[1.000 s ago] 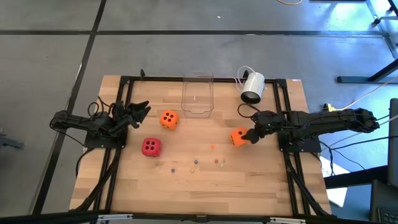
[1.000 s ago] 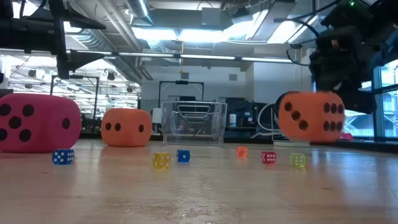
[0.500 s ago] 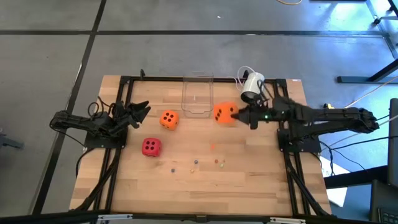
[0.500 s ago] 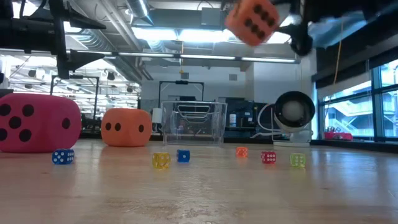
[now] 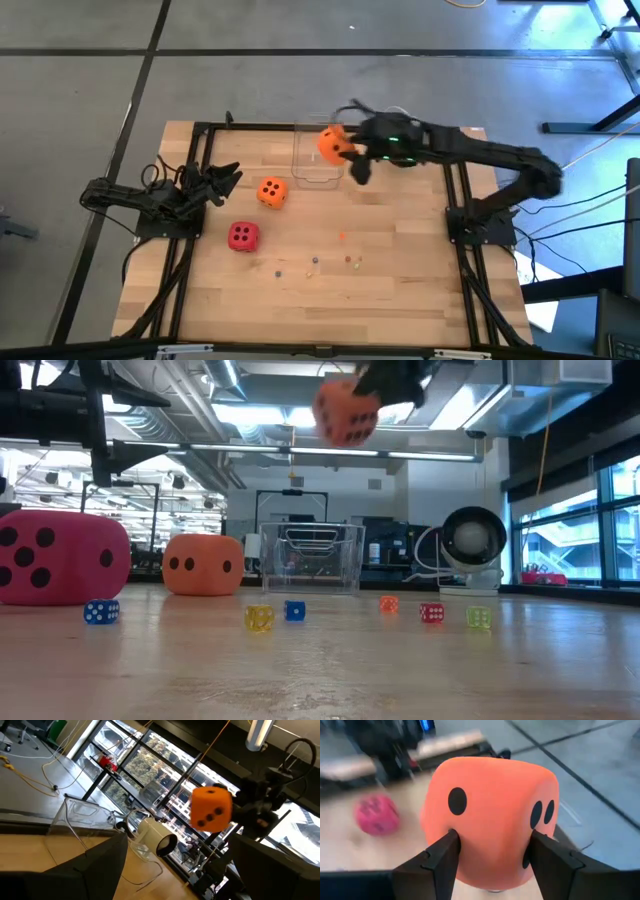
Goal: Pick & Place Dice
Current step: Put the right large orange die into the bin
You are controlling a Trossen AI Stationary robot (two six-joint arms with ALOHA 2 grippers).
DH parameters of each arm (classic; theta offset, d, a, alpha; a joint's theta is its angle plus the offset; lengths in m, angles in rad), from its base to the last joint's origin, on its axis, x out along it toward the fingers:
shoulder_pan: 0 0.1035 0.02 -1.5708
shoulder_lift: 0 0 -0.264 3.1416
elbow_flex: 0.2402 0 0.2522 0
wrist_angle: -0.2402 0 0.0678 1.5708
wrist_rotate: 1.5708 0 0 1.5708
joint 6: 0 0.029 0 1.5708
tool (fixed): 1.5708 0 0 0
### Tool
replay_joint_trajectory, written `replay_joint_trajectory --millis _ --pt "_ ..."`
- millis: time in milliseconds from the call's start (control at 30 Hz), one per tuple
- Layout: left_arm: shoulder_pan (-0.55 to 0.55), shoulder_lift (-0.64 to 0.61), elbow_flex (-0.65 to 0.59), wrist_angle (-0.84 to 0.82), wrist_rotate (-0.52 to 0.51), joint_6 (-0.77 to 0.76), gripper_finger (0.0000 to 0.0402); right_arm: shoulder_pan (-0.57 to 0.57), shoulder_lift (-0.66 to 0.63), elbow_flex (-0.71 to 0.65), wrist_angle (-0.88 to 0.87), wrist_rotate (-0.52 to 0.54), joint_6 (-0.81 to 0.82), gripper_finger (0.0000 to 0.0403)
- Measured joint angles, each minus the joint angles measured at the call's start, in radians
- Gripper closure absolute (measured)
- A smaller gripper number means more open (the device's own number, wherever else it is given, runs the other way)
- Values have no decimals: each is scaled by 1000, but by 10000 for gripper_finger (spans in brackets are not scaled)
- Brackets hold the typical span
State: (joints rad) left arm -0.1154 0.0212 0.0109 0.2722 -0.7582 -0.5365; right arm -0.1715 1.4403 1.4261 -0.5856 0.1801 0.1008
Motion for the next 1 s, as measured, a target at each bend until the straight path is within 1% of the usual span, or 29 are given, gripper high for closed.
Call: replay_joint_trajectory --millis 33,167,233,433,600,733,800,1000 --pt "0 0 0 0 0 0 57 -3 43 31 -19 13 -38 191" --pt "0 0 0 0 0 0 57 -4 191 119 -69 132 -185 191" --pt "0 0 0 0 0 -1 57 -5 248 146 -98 156 -222 191" --pt "0 0 0 0 0 -2 57 -6 363 155 -166 153 -236 191" --pt "0 0 0 0 0 -2 57 -6 441 155 -151 154 -267 191" --pt "0 0 0 0 0 -1 57 -6 491 155 -154 232 -334 191" --pt "0 0 0 0 0 0 57 -7 504 155 -155 246 -353 191" --pt "0 0 0 0 0 0 57 -14 527 155 -157 165 -363 191"
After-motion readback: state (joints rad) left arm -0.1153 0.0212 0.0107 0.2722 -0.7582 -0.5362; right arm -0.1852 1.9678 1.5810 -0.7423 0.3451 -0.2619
